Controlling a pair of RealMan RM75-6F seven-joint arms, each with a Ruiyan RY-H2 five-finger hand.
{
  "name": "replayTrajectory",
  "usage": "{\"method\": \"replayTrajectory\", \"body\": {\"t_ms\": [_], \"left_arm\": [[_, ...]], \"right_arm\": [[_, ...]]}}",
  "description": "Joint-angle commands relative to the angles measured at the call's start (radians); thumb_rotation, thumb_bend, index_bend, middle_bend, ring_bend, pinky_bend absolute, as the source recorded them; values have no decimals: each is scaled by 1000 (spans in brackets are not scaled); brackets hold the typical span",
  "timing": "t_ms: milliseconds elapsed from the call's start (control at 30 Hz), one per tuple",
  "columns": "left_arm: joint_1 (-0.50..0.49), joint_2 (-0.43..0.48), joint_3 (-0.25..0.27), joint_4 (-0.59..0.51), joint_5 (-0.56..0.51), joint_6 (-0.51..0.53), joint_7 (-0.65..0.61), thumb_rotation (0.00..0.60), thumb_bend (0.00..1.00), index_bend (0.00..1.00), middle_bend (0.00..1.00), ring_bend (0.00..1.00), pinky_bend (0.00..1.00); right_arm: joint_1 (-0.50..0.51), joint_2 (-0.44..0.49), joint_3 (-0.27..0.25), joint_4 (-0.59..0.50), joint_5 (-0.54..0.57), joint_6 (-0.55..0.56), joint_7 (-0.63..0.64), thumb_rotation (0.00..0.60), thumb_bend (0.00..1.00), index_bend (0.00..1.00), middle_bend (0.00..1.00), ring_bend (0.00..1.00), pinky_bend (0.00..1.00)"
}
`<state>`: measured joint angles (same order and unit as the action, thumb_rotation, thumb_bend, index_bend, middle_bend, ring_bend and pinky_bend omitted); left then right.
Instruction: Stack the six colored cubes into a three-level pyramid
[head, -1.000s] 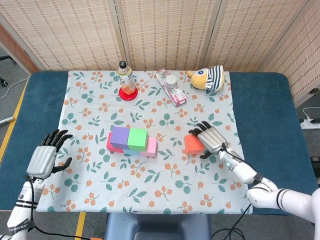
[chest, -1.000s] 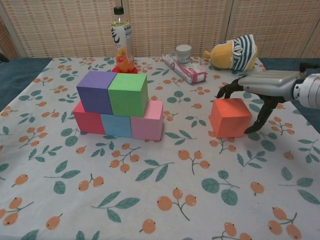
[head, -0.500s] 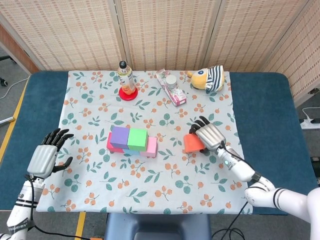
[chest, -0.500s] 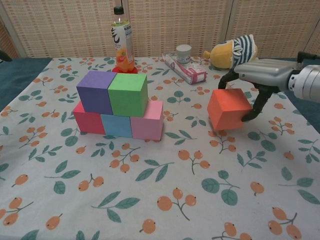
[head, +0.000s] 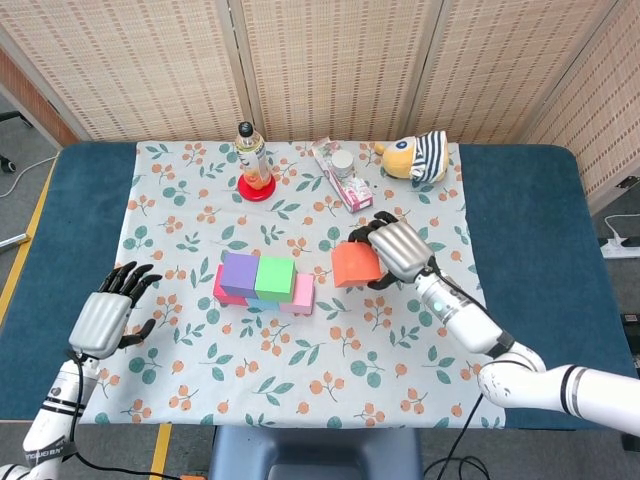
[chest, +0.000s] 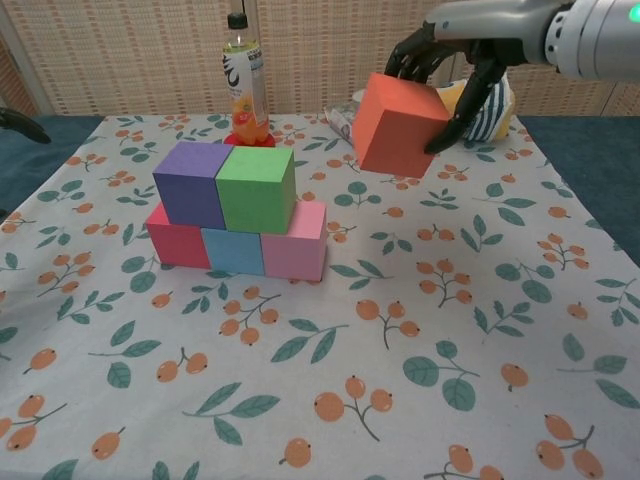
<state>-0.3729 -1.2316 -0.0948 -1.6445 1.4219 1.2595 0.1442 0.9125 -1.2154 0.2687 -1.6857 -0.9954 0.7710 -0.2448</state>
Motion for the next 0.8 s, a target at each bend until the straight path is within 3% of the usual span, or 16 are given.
{"method": "replayTrajectory", "body": {"t_ms": [33, 300, 533, 800], "left_arm": [[-2, -1, -1, 1, -4, -4, 4, 600, 337, 191, 98, 48, 126], [-4, -1, -1, -3, -23, -15, 14, 600, 338, 181, 97, 45, 126], [-5, -7, -3, 4, -32, -15, 26, 600, 340, 179, 96, 43, 125], [5, -26, -1, 26, -39, 2, 32, 600, 340, 176, 92, 37, 119]], "right_arm": [[108, 19, 50, -66, 181, -38, -87, 600, 15, 505, 391, 311, 161], [303, -41, 40, -62, 475, -1, -230, 600, 16, 467, 421, 347, 162], [396, -84, 30, -50, 592, 41, -299, 600, 16, 448, 435, 359, 162], [584, -188, 23, 32, 847, 111, -452, 600, 15, 421, 437, 359, 162]]}}
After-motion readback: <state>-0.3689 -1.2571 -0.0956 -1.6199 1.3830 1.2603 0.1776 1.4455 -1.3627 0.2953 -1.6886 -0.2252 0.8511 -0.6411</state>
